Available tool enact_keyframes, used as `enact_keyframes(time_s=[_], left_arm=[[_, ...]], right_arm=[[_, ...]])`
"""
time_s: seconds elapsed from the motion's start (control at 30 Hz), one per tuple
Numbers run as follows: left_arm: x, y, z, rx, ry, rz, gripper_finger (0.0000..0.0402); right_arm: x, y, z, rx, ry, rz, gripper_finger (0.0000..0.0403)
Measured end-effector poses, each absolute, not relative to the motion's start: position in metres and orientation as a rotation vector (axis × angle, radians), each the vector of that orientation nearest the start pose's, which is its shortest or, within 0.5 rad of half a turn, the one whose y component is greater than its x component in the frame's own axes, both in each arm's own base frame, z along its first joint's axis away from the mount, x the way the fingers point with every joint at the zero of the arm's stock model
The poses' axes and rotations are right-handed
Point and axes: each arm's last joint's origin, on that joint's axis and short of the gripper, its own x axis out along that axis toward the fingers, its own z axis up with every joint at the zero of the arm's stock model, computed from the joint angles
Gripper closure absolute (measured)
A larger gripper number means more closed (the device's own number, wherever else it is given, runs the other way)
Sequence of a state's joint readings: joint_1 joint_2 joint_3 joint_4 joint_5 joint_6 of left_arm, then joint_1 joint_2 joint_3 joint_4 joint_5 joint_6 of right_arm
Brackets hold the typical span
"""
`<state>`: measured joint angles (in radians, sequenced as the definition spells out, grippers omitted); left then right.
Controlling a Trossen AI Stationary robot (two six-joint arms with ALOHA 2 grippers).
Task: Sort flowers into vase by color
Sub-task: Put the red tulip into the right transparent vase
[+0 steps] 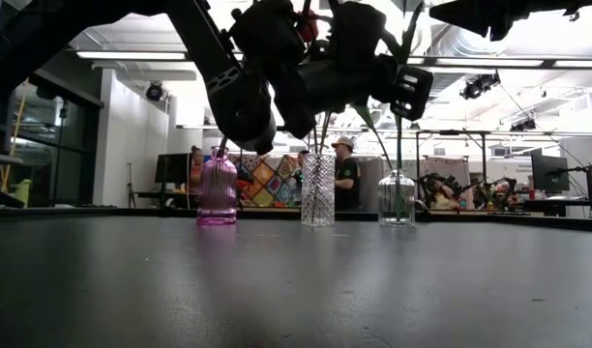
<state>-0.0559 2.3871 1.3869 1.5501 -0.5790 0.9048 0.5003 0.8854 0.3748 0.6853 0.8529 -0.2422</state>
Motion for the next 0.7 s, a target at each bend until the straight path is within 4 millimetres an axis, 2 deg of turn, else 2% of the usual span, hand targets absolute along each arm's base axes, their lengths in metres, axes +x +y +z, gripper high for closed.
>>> enact_keyframes(time_s=[0.33,0.5,0.7], left_arm=[[0.470,-0.038,0.162,0.732,-0.247,0.709,0.0401],[0.471,-0.031,0.162,0.696,-0.261,0.707,0.0401],[0.472,-0.014,0.162,0.589,-0.297,0.702,0.0401]], right_arm=[[0.170,0.068,0.256,-0.131,-0.093,-0.366,0.0071],[0.170,0.068,0.256,-0.125,-0.101,-0.366,0.0071],[0.170,0.068,0.256,-0.127,-0.102,-0.356,0.0071]])
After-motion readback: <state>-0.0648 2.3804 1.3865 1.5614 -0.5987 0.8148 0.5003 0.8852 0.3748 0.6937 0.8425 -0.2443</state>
